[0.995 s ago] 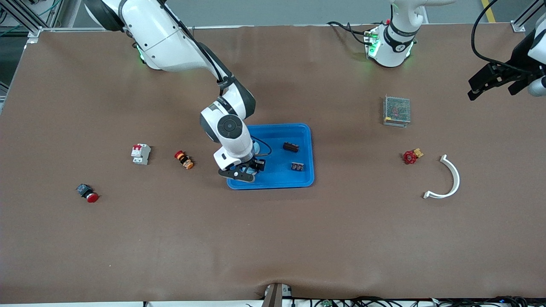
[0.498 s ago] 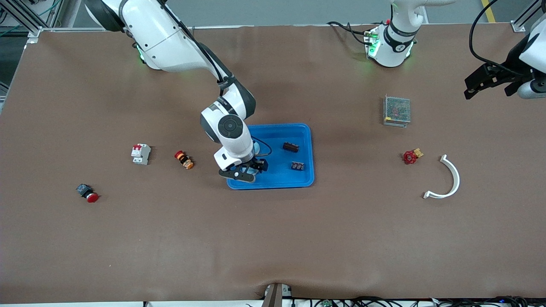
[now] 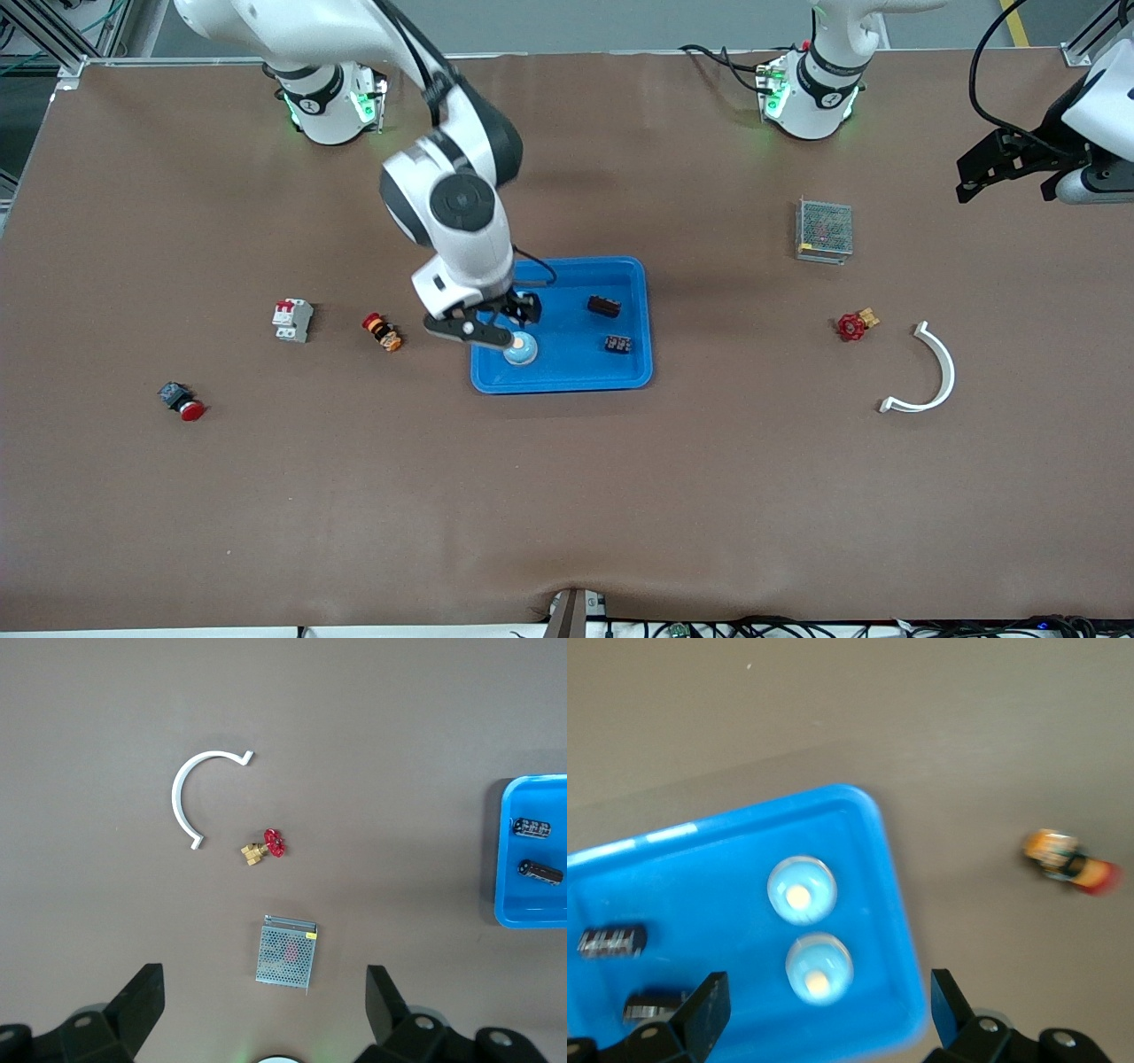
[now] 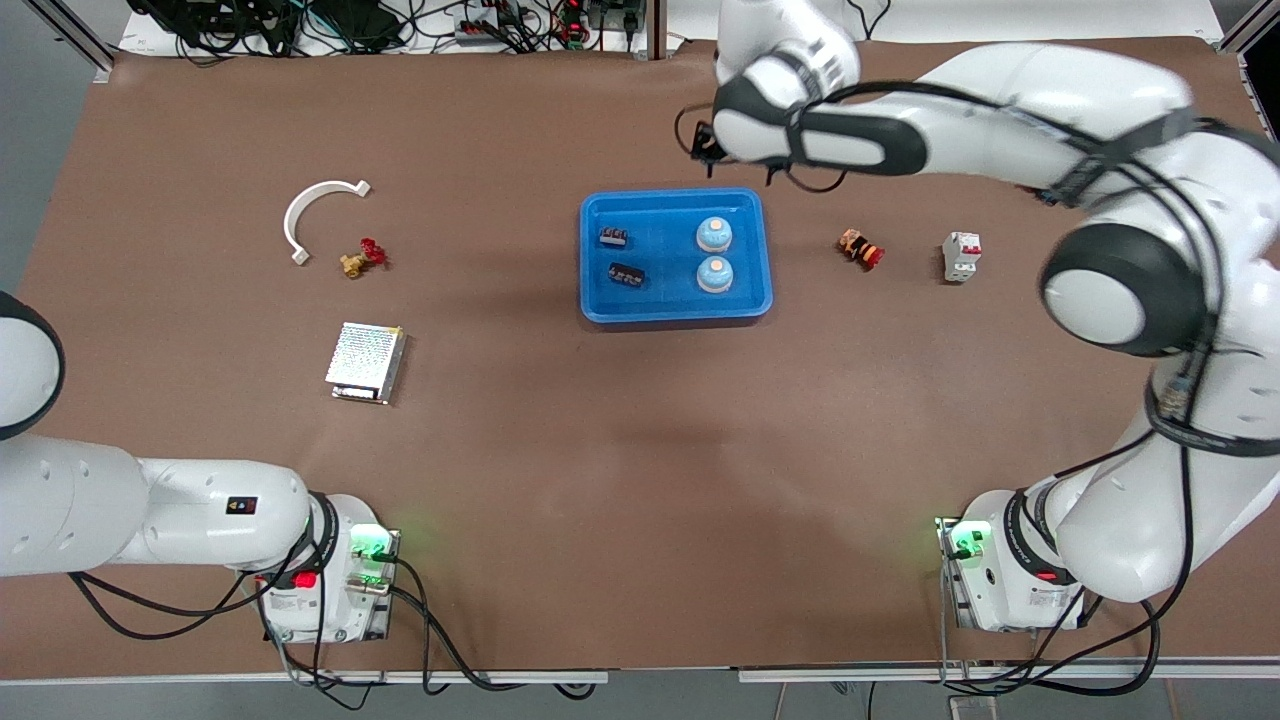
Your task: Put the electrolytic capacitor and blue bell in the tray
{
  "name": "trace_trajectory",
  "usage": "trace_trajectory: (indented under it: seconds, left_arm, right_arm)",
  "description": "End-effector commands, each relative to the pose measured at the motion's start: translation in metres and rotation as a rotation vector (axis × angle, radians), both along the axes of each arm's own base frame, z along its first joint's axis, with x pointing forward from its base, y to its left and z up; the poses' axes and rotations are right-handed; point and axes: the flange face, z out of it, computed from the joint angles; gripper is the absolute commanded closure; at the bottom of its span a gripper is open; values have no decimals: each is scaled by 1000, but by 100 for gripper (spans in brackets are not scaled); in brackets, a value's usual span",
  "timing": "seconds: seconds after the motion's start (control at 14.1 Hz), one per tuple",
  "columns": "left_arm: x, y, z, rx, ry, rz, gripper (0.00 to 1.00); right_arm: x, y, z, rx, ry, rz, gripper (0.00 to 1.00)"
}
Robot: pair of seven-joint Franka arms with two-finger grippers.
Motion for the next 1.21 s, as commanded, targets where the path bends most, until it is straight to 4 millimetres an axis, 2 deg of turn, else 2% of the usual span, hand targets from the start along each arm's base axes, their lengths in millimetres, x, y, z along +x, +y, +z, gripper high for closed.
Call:
trace_trajectory:
  seconds: [0.0, 0.28, 0.43, 0.57, 0.78, 1.0, 1.14]
  left_arm:
    - [-5, -6, 3, -4, 8, -22, 0]
    - [-6, -4, 3, -3, 6, -14, 0]
    - [-6, -4, 3, -3, 6, -14, 0]
    - [-6, -4, 2, -3, 9, -14, 0]
    - [-6, -4, 1, -2, 12, -14, 0]
    - [-5, -4, 0, -1, 14, -16, 0]
    - [-5, -4, 0, -1, 14, -16, 0]
  right_arm:
    - [-23, -37, 74, 16, 34, 31, 0]
    - [-36, -117, 170, 23, 25, 60, 0]
    - [-41, -166, 196, 20, 20, 81, 0]
    - [-47, -213, 204, 21, 6, 130, 0]
    - [-32, -293, 212, 21, -3, 177, 0]
    - [-20, -357, 215, 18, -20, 201, 0]
    - [-13, -391, 213, 17, -35, 210, 0]
